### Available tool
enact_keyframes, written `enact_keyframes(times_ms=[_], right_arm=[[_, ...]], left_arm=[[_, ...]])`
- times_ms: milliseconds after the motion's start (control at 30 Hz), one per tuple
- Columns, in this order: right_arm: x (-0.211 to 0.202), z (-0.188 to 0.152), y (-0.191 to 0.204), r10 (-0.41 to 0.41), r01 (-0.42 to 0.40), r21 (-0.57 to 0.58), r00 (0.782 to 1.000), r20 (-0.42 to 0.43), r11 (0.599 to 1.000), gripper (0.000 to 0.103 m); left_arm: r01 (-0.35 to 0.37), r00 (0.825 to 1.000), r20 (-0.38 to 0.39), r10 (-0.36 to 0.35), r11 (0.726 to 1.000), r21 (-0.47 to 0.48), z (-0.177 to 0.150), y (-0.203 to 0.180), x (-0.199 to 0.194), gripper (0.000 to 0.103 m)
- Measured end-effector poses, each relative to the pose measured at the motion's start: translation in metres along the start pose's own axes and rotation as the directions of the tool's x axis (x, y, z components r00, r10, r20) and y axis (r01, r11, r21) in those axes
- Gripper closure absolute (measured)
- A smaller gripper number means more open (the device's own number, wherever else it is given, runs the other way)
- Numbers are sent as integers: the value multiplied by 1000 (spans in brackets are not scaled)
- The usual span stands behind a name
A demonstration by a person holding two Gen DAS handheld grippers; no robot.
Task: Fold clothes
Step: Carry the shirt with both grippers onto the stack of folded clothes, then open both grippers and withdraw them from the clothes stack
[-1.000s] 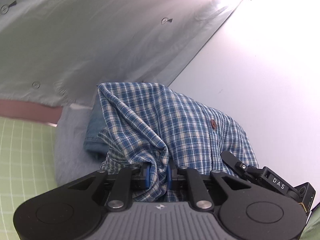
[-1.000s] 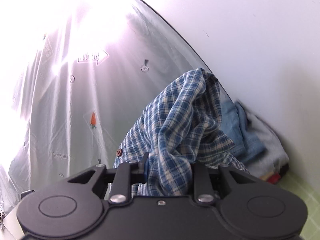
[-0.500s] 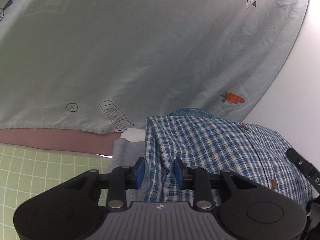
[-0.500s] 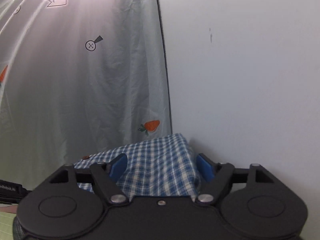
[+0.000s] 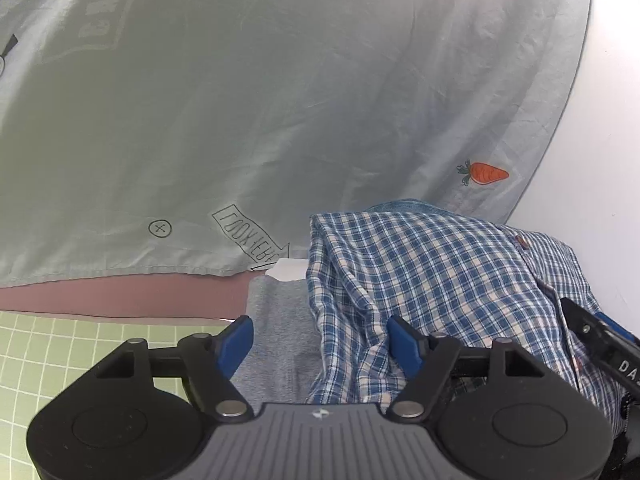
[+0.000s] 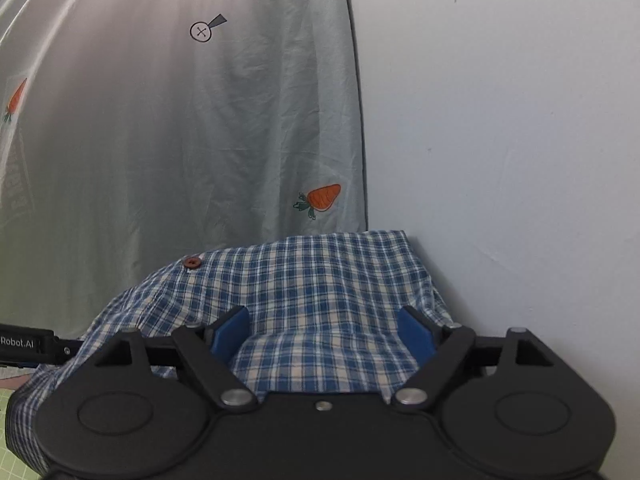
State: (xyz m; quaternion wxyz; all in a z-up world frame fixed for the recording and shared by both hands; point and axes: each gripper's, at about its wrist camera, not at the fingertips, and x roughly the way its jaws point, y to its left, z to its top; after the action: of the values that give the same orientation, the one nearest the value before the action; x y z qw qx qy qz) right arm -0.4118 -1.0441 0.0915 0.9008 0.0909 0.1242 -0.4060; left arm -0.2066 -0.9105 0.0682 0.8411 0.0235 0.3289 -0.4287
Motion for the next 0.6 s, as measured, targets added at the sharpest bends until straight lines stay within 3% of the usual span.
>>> enact_keyframes(times_ms=[200, 400, 600], right_arm=[[-64, 0, 11, -16, 16, 6, 1000, 26, 1000, 7], [-142, -19, 34, -39, 39, 21, 999, 4, 999, 4], [-212, -50, 47, -45, 46, 33, 998, -33, 998, 4]], left_arm=[[1, 996, 93, -5, 999, 51, -13, 2, -63, 0], [-41, 987, 158, 20, 990, 132, -57, 0, -142, 0], [16, 997, 66, -26, 988, 154, -108, 8, -194, 0]])
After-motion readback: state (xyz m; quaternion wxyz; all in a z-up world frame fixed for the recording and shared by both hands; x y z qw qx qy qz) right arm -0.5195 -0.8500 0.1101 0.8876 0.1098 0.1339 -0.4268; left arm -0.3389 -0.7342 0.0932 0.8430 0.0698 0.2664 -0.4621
